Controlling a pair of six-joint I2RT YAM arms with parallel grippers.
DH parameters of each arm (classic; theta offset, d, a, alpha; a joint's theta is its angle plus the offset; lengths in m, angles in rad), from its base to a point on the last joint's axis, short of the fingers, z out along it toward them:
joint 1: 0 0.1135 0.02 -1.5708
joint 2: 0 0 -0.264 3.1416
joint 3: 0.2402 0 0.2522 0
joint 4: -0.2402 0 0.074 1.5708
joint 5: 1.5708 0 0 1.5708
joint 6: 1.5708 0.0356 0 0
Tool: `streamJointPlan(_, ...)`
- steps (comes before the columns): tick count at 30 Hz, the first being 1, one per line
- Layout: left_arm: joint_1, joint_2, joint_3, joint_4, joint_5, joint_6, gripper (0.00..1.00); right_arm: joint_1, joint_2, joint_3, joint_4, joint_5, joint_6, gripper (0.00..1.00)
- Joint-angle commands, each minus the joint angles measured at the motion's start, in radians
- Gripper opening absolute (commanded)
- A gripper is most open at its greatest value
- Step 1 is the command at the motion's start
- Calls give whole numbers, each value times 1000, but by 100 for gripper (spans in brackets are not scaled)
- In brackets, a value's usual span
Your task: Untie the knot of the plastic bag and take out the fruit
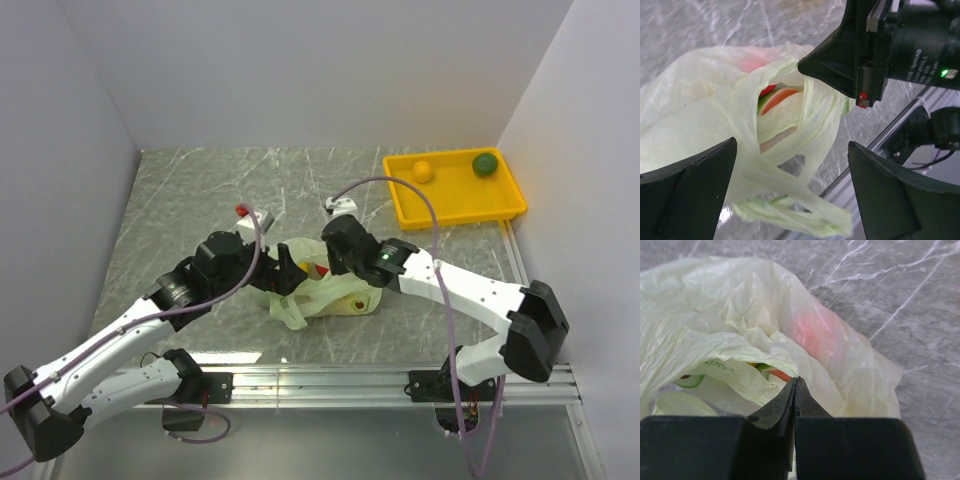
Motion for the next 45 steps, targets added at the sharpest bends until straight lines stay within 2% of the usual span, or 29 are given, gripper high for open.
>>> streamJointPlan(1, -19, 73, 18, 202, 107, 195, 98, -16, -70, -35, 39, 11, 14, 0)
streamJointPlan(5, -27, 183, 4, 316, 140, 231, 98, -14, -87, -58, 58, -10, 8, 0)
streamJointPlan(10, -39, 318, 33, 354, 193, 214, 94, -14, -91, -76, 70, -21, 16, 0)
streamJointPlan(15, -54, 326, -39, 492, 200, 221, 91, -14, -94, -91, 87, -29, 17, 0)
streamJointPlan(18, -57, 317, -47, 480, 210, 243, 93, -18, -90, -93, 85, -26, 20, 0)
streamJointPlan(20, -57, 258, -46, 481, 221, 235, 94, -30, -91, -94, 76, -9, 36, 0)
streamJointPlan(23, -57, 187, -123, 549, 181, 229, 88, -57, -120, -113, 78, -25, 50, 0)
streamJointPlan(25, -57, 194, -160, 563, 164, 235, 87, -76, -139, -130, 99, -44, 42, 0)
streamJointPlan(29, -59, 280, -134, 549, 202, 234, 87, -80, -150, -114, 84, -64, 27, 0)
streamJointPlan(33, -59, 349, -132, 593, 123, 209, 83, -79, -153, -120, 88, -78, 36, 0)
streamJointPlan(35, -59, 396, -128, 609, 89, 198, 76, -79, -154, -124, 88, -84, 42, 0)
streamJointPlan(37, -59, 429, -110, 606, 31, 168, 73, -79, -159, -131, 87, -89, 43, 0)
streamJointPlan(41, -59, 487, -113, 652, 11, 160, 77, -77, -179, -153, 96, -99, 51, 0)
streamJointPlan(45, -59, 578, -77, 535, 55, 148, 83, -82, -192, -154, 102, -60, 51, 0)
